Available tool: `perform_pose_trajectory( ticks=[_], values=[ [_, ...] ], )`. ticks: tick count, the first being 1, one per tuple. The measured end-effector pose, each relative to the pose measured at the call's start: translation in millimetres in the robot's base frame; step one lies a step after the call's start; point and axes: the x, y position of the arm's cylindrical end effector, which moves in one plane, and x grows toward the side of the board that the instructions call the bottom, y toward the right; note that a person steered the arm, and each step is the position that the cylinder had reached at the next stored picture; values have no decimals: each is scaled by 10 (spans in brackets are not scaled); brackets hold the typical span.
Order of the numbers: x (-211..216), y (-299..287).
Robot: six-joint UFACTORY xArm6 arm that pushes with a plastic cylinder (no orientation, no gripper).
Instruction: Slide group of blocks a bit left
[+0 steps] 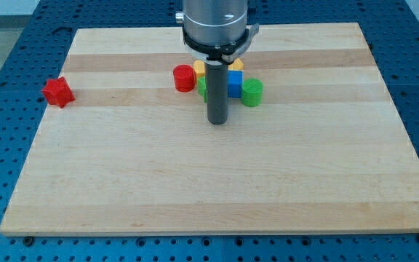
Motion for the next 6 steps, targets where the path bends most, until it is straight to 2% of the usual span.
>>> perform_pose_trajectory(
  ticks=[2,3,4,6],
  values=[
    [41,841],
    [-111,1112],
    [-291,1099],
    [-324,662]
  ],
)
